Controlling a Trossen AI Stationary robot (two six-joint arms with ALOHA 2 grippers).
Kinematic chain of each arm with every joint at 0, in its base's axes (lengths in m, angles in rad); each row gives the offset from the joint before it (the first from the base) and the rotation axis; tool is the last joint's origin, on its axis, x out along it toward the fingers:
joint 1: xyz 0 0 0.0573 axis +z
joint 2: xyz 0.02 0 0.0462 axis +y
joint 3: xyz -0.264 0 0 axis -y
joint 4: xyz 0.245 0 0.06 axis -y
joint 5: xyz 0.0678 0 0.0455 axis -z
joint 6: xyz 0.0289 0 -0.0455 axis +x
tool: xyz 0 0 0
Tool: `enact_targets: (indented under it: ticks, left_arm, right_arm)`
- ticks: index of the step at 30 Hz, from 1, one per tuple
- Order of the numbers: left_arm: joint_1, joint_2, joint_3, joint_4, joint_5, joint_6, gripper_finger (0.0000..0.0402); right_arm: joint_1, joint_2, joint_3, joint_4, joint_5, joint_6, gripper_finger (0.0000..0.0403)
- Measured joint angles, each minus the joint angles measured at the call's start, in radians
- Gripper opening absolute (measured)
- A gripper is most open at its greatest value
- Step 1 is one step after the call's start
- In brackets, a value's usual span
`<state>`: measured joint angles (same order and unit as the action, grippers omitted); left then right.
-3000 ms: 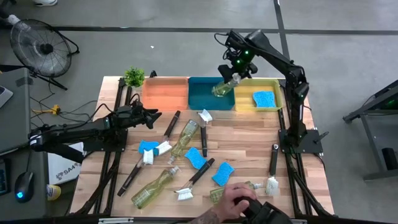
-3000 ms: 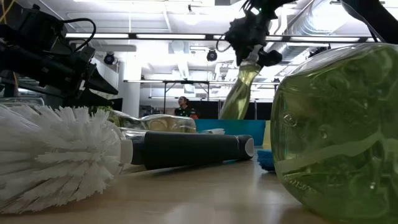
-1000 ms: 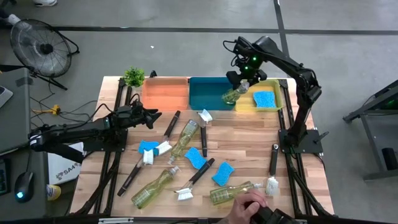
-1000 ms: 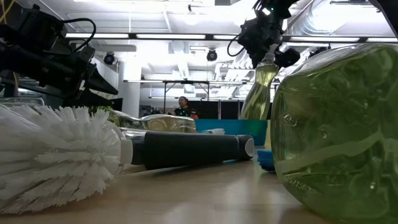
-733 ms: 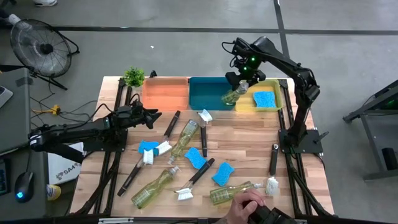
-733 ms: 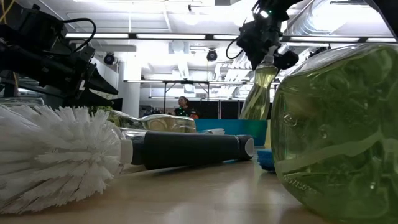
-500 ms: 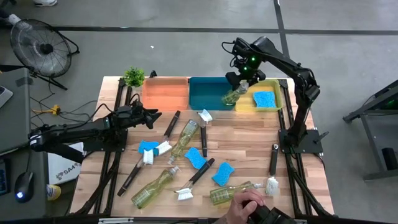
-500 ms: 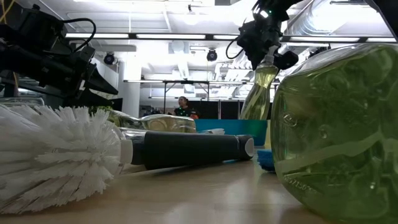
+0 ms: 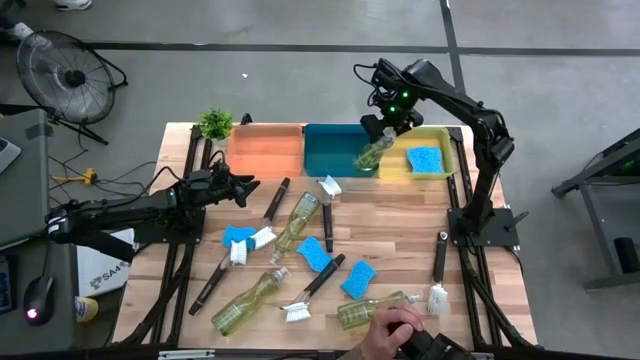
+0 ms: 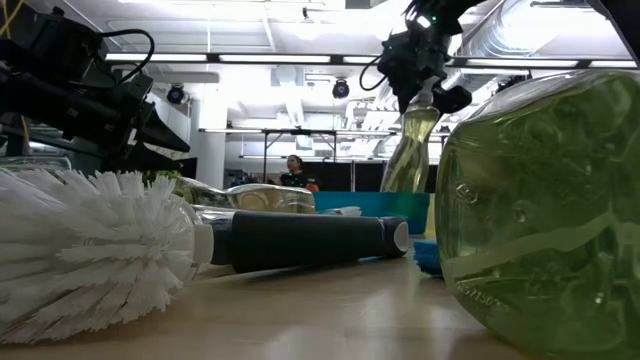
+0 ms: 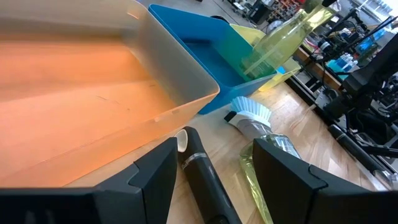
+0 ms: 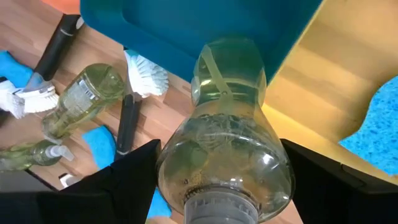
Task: Pick & Place Kitchen Sink Supplies
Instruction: Put the green dishwashing liquid bottle into the blue bin, then put the blue sponge into the yellow bin
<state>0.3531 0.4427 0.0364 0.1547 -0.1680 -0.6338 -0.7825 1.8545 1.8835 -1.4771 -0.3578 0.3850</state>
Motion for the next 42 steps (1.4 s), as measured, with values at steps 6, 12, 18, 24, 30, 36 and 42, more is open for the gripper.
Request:
enact_targets:
  ticks: [6,12,18,24,30,36,42]
  left_arm:
    - [0.0,0.0,0.0,0.0,0.0,0.0,0.0205]
    - [0.0,0.0,0.0,0.0,0.0,0.0,0.0205]
    - [0.0,0.0,0.0,0.0,0.0,0.0,0.0205]
    - [0.0,0.0,0.0,0.0,0.0,0.0,0.0205]
    - [0.0,0.0,0.0,0.0,0.0,0.0,0.0205]
    - [0.0,0.0,0.0,0.0,0.0,0.0,0.0205]
    - [0.0,0.0,0.0,0.0,0.0,0.0,0.0205]
  right_arm:
    - [0.0,0.0,0.0,0.001,0.063,0.007,0.0305]
    - [0.004,-0.003,0.0,0.002,0.09,0.006,0.0333]
    - [0.006,-0.002,0.0,0.0,0.084,0.007,0.0365]
    - [0.011,-0.002,0.0,0.001,0.097,0.008,0.0369]
    - [0.018,-0.002,0.0,0.001,0.102,0.007,0.0369]
    - [0.034,-0.051,0.0,-0.001,0.136,0.01,0.0369]
    - [0.068,-0.104,0.0,-0.003,0.159,0.022,0.0369]
